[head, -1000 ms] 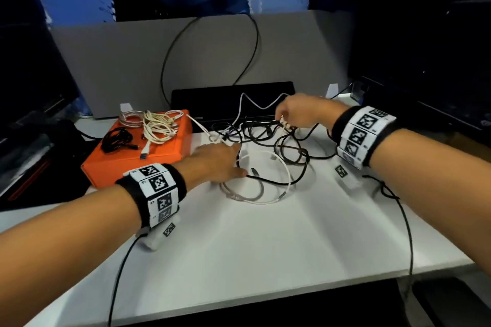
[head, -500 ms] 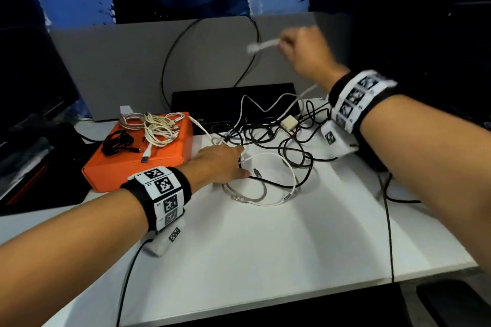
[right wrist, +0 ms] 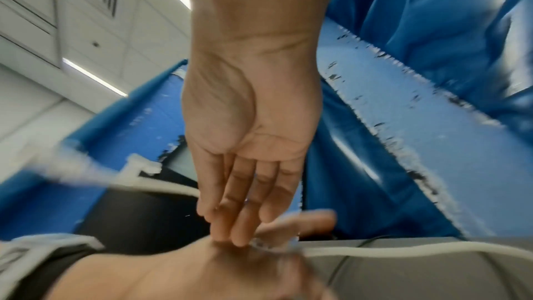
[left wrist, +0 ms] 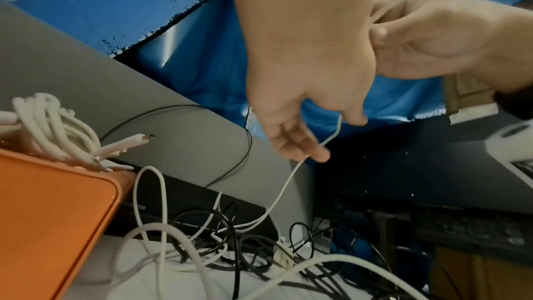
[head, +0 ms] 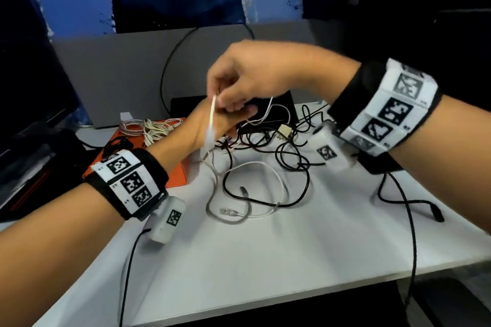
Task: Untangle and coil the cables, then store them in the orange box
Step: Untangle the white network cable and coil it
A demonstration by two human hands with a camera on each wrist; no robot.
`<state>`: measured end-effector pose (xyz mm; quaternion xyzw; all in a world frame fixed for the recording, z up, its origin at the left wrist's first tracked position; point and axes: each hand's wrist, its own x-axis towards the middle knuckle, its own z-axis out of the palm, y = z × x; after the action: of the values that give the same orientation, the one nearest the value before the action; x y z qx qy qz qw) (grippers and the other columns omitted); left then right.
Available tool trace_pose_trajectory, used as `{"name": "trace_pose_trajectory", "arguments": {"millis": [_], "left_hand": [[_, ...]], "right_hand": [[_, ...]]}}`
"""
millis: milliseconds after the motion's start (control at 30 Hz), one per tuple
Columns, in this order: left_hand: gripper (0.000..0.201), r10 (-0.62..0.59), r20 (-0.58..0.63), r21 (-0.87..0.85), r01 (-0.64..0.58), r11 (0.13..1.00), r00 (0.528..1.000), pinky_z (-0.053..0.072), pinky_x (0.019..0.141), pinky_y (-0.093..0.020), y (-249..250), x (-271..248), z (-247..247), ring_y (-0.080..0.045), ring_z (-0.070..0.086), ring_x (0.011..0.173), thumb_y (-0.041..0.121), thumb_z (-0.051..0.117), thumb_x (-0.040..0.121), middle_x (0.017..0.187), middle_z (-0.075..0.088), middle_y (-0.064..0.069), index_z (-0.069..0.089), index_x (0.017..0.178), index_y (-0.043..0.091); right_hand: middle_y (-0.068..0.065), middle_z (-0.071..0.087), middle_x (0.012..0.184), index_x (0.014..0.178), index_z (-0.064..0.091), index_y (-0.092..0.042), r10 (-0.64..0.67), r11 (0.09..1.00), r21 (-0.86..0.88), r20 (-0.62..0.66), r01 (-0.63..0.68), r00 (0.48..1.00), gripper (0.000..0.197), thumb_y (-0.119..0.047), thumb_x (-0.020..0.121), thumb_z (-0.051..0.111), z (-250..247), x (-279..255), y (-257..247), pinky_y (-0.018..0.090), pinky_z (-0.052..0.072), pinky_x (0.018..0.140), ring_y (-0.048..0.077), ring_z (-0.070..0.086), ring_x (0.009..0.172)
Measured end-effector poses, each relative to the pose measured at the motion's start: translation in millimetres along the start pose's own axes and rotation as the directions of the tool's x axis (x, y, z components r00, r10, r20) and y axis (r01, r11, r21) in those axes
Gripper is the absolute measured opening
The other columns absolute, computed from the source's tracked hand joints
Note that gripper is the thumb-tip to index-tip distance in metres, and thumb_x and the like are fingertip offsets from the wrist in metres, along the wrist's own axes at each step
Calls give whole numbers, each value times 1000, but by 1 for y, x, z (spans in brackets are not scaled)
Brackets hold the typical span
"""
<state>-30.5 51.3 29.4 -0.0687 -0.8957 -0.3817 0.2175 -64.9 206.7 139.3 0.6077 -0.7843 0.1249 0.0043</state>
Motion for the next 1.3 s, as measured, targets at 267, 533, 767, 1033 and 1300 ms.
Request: {"name": "trace_pose_trajectory", "arguments": {"millis": [267, 533, 767, 1033, 1300], "left_hand": [[26, 200, -109, -123, -213, 969, 974, 56, 56, -32, 24, -19, -22, -21, 68, 64, 16, 47, 109, 88, 73, -3, 68, 100, 5], [27, 284, -125, 87, -275, 958, 951, 55, 67, -31, 30, -39, -63, -23, 68, 80, 20, 46, 110, 91, 71, -6, 71, 109, 11], [22, 247, -75, 301, -214, 929, 966, 49, 71, -16, -7, -74, -63, -14, 66, 80, 21, 50, 107, 84, 68, 2, 69, 97, 26], [21, 325, -92, 241, -296, 924, 941, 48, 74, -21, 4, -77, -49, -12, 66, 88, 23, 52, 107, 96, 68, 12, 73, 105, 20], [20, 378, 84, 352, -383, 854, 922, 52, 82, -29, -15, -76, -51, -7, 66, 94, 24, 53, 106, 98, 68, 16, 72, 102, 21]], "right_hand": [[-2, 61, 117, 138, 58, -24, -150, 972, 98, -438, 213, 886, 48, -15, 90, 58, 16, -13, 20, 9, 40, 86, 2, 57, 104], [4, 69, 113, 114, 69, -19, 308, 915, -205, -198, -347, 930, 26, -29, 107, 47, 49, 10, 126, 44, 44, 99, 31, 62, 115], [21, 73, 75, 137, 52, 10, 722, 690, 200, -112, -696, 683, 41, -15, 111, 34, -7, -3, 182, 36, 60, 54, 26, 71, 55], [13, 74, 92, 155, 25, -37, 462, 744, 471, 148, -473, 874, 69, -28, 101, 67, 107, 29, 141, 37, 60, 55, 25, 73, 60], [-5, 66, 73, 88, 63, -16, 617, 579, 811, -368, -85, 695, 20, -9, 102, 49, 27, 71, 160, 18, 47, 53, 3, 61, 59]]}}
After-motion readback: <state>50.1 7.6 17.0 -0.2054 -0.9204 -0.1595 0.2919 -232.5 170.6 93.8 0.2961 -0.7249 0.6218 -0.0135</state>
